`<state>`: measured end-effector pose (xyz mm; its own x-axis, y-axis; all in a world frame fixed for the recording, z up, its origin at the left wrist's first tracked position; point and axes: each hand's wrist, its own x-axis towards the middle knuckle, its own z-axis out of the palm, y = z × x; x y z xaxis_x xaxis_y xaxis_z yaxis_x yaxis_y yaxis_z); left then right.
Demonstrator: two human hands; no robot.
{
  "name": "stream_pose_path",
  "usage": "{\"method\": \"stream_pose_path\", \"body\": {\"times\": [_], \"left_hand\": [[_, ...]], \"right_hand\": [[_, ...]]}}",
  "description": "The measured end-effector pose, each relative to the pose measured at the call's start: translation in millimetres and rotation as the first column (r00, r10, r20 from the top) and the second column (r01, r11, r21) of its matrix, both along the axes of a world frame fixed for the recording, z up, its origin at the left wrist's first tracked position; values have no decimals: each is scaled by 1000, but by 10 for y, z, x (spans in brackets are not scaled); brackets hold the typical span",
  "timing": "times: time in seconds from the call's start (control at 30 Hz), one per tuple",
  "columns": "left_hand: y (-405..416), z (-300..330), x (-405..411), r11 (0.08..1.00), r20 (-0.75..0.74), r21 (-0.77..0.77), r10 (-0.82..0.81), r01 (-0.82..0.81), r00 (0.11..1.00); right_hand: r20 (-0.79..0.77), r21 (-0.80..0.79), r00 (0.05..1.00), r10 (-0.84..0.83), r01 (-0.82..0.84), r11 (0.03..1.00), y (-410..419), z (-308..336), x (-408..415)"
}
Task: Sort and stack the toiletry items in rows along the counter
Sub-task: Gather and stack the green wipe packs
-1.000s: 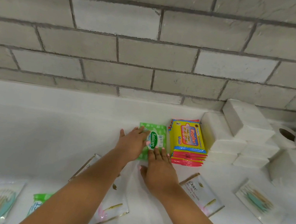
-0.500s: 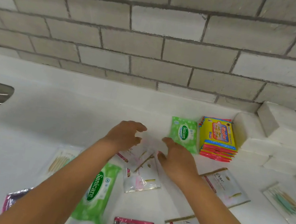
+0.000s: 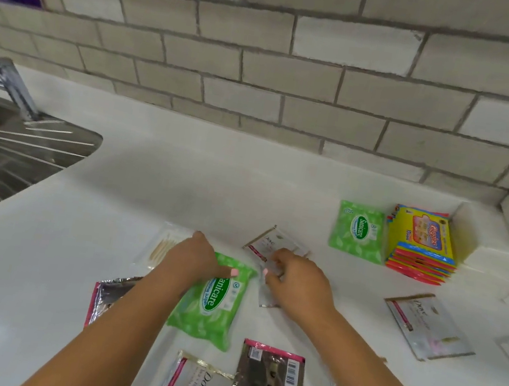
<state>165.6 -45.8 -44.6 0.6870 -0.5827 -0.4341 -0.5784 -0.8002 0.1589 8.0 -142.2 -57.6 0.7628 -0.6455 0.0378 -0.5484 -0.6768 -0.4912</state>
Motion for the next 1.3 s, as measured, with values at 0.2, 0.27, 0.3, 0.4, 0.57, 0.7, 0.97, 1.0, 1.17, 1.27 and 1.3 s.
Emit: {"method": "stream_pose_path", "body": {"times": [0.2,0.27,0.3,0.4,0.57,0.7,0.97,1.0,1.17,1.27,1.3], "left_hand": [[3,-116,85,997,-118,-59,37,-44,992],[14,-134,88,994,-141,-93,50,-64,989],[22,-136,86,992,-154,-103,59,-75,986],[25,-147,98,986,-209,-137,68,-99,975],[6,-90,87,963,-286,-247,34,-108,958],[-37,-67,83,950,-298,-296,3,-95,954],[-280,58,-119,929,-328,-367,-79,-50,941],[-322,61,-153,927,-340,-371,-85,-51,937],[-493,68,-439,931,-335,-364,-102,-29,937],[-567,28,-623,929,-338,-369,-109,-25,935],[-572,14,-669,925,-340,-379,-120,-19,933]], "right_hand": [[41,35,999,9,-11,999,80,-53,36],[50,47,999,9,-11,999,87,-68,43],[59,56,998,8,-11,998,86,-73,46],[75,60,997,3,-8,998,67,-78,33],[86,110,996,-27,17,994,-4,-38,-27],[51,184,998,-33,23,983,-118,31,-180],[-176,271,980,91,-41,962,-295,284,-785],[-239,315,962,129,-49,948,-293,320,-872],[-500,457,779,379,-135,879,-76,427,-1210],[-572,424,705,419,-184,887,114,420,-1312],[-597,385,689,412,-205,900,166,409,-1332]]}}
